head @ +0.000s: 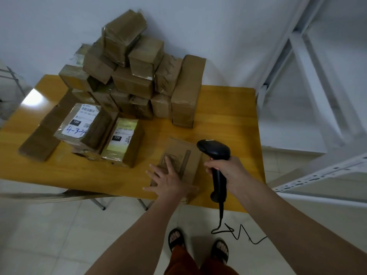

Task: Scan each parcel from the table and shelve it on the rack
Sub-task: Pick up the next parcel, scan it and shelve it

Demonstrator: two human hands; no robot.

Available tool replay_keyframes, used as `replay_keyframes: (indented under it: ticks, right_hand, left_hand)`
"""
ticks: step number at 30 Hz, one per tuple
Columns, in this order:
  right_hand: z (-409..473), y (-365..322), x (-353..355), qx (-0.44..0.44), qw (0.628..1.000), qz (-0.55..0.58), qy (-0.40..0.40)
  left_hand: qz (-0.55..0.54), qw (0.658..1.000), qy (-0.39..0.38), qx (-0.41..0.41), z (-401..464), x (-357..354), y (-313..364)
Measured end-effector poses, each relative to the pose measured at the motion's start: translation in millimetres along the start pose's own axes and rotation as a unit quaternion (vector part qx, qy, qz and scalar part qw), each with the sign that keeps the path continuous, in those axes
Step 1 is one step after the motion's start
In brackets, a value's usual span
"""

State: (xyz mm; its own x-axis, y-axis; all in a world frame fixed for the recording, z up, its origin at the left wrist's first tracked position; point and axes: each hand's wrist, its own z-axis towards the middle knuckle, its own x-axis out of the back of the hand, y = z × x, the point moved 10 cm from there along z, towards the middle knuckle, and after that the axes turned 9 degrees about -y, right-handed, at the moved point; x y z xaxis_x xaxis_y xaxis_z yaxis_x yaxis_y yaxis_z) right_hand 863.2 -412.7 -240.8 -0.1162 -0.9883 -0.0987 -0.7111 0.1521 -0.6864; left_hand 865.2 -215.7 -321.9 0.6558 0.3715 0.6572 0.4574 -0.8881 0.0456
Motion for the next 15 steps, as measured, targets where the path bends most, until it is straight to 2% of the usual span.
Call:
replay_keyframes:
  ticks: [3,5,6,7,8,9,10,12,15]
  right_hand:
    - [-2.4,4.1,10.0,-0.005,1.0,0.0,0.004]
    - [-3.8,5.8,17.1,-0.006,1.0,0.006,0.01]
    - [-4.2,5.1,20.4,-0.004,1.0,0.011,0.013]
    - [-4.4,3.7,23.3,0.0,1.0,0.016,0.016]
    - [-4.3,1.8,25.9,0.004,1.0,0.019,0.019]
    - [-4.2,-0.5,27.9,0.008,1.0,0.022,0.021]
    - [-4.3,-3.0,29.0,0.014,0.999,0.022,0.023]
    - [-4.4,-6.0,29.4,0.02,0.999,0.023,0.024]
    - [-5.1,-4.1,26.7,0.012,0.999,0.026,0.014]
  left_hand:
    - [-0.022,1.0,-0.003,-0.001,1.6,7.8,-2.4]
    - [-0.056,0.998,-0.015,-0.036,2.2,19.4,2.1]
    - [-0.111,0.99,-0.052,-0.073,2.7,21.7,7.8]
    - [-0.2,0.966,-0.112,-0.121,0.6,20.6,16.3]
    - [-0.293,0.926,-0.179,-0.157,-4.8,19.2,24.2]
    - [-0.352,0.89,-0.234,-0.172,-11.1,17.4,28.8]
    - [-0.377,0.868,-0.27,-0.179,-17.5,16.5,31.1]
    - [-0.397,0.85,-0.297,-0.179,-22.3,13.8,30.2]
    - [-0.414,0.854,-0.278,-0.149,-14.7,7.4,14.2]
